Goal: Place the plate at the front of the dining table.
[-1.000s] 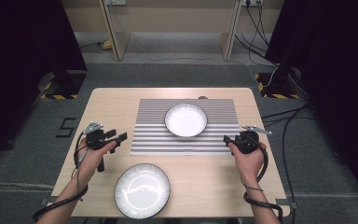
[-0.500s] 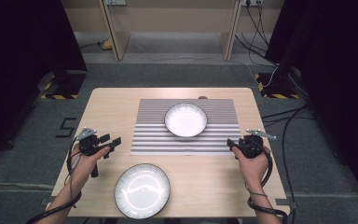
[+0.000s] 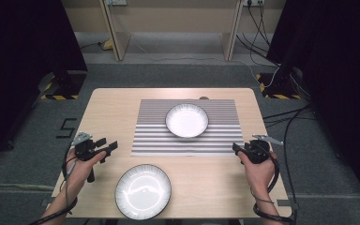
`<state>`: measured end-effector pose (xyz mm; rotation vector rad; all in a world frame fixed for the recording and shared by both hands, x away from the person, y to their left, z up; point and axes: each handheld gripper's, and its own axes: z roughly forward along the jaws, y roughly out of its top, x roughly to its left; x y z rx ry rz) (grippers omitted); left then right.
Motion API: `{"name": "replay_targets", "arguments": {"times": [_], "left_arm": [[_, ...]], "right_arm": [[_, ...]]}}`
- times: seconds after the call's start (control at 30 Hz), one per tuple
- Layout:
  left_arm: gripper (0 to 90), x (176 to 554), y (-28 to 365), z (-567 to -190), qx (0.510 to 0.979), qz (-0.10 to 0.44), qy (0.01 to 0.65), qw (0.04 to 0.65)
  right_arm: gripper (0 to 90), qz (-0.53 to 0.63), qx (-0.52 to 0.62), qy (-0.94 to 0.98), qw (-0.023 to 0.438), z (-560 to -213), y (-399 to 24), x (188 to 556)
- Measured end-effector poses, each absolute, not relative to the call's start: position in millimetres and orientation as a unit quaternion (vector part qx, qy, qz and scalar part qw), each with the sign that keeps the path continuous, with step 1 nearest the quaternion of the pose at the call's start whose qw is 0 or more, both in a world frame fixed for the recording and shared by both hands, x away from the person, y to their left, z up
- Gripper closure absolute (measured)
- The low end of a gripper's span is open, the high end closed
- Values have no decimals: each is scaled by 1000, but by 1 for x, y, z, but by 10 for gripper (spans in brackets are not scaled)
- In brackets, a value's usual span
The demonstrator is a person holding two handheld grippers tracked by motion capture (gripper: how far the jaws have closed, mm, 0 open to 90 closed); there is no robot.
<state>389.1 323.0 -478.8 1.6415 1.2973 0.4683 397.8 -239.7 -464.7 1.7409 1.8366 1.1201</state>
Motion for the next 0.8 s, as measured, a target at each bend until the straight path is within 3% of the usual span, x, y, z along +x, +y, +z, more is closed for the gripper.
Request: {"name": "replay_targets", "arguments": {"times": [0.8], "left_arm": [[366,368,344,-482,668,201,539,472]], "right_arm": [[447,386,625,651,190,-472,-256,373]]}}
